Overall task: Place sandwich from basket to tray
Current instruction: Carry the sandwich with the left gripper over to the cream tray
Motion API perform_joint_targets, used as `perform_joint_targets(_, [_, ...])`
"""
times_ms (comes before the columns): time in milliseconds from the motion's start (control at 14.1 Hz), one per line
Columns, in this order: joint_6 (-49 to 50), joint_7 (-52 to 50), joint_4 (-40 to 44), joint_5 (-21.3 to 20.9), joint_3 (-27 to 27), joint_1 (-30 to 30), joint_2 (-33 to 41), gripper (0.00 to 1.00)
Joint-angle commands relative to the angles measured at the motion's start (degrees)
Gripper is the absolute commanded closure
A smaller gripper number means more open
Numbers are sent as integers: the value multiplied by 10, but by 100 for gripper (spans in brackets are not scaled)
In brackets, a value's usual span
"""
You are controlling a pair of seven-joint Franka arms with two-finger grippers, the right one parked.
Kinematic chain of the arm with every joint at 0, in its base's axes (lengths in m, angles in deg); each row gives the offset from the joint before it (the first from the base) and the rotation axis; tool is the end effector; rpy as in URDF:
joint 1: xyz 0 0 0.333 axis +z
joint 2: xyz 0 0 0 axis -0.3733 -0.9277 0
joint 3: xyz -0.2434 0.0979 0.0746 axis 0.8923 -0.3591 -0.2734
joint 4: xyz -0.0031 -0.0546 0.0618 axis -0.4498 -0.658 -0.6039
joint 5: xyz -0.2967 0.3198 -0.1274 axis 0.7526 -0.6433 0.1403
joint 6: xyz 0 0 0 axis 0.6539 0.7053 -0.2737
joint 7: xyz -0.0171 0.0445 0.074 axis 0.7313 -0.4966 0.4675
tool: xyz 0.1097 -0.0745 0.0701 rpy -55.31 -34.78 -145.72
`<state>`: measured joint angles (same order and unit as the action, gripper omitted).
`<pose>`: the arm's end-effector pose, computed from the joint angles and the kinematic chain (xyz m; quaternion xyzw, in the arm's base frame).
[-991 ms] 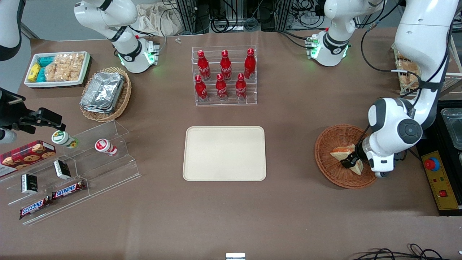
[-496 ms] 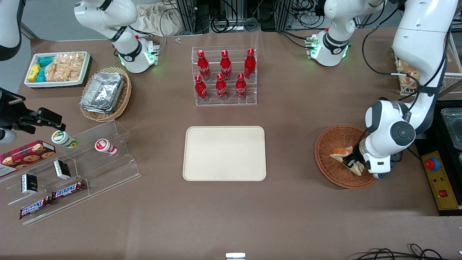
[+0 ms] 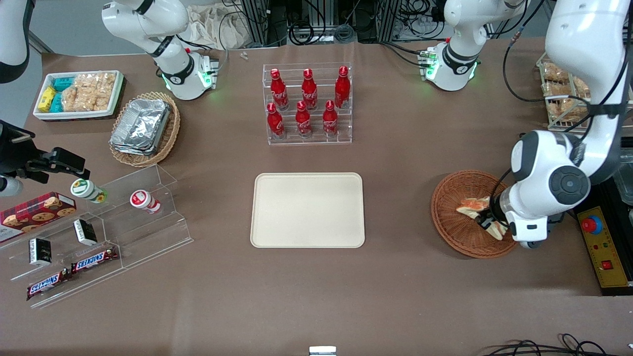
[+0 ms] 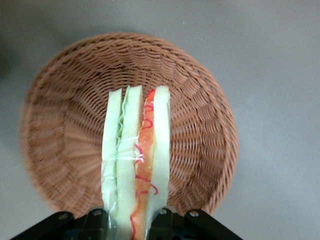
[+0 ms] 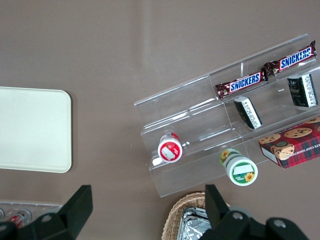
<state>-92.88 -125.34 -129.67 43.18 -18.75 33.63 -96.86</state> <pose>0.6671 -0.0758 0.2374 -0.9213 -0.3839 0.0439 0.0448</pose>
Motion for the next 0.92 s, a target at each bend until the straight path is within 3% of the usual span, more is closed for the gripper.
perform_joint_targets(0, [138,-10,97,-10,43,-4,3,100])
perform_joint_targets(283, [250,-17,201,-3,126,-4,3,100])
perform_joint_targets(566, [244,31,211,-9,207,-5,-2,100])
perform_joint_targets(850, [200,43,199,-2,228,-48,-25,100])
